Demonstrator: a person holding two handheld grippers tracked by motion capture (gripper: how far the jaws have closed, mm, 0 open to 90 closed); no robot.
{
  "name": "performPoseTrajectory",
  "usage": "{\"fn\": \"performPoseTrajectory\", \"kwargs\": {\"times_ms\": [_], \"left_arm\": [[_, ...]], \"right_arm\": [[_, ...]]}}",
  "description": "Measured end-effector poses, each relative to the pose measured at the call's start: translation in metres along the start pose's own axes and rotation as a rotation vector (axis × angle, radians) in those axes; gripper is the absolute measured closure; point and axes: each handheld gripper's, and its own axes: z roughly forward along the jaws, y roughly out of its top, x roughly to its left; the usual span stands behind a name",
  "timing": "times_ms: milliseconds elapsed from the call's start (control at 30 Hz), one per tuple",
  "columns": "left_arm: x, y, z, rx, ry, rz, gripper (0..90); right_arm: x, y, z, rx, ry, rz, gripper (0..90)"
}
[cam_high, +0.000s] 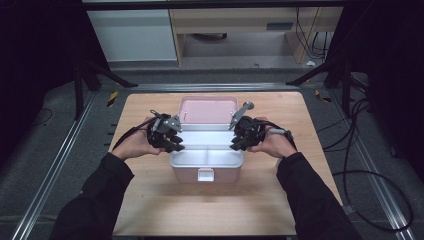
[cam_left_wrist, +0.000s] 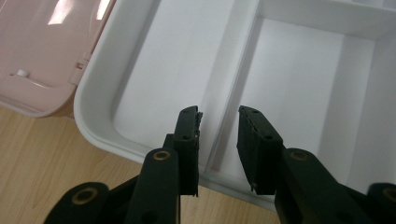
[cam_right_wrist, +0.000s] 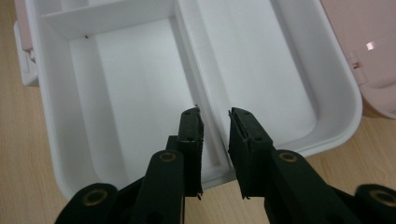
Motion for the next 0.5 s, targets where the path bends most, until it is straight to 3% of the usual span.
{"fn": "performPoseTrajectory", "kwargs": {"times_ms": [200, 500], "left_arm": [[0.0, 0.003, 0.006, 0.039, -0.027, 0.042, 72.1], [0.007, 0.008, 0.008, 0.088, -0.053, 0.08, 80.8]], "right_arm": [[-0.004, 0.008, 0.006, 0.086, 0.04, -0.027, 79.4], [-0.008, 0.015, 0.014, 0.152, 0.06, -0.069, 83.5]]}}
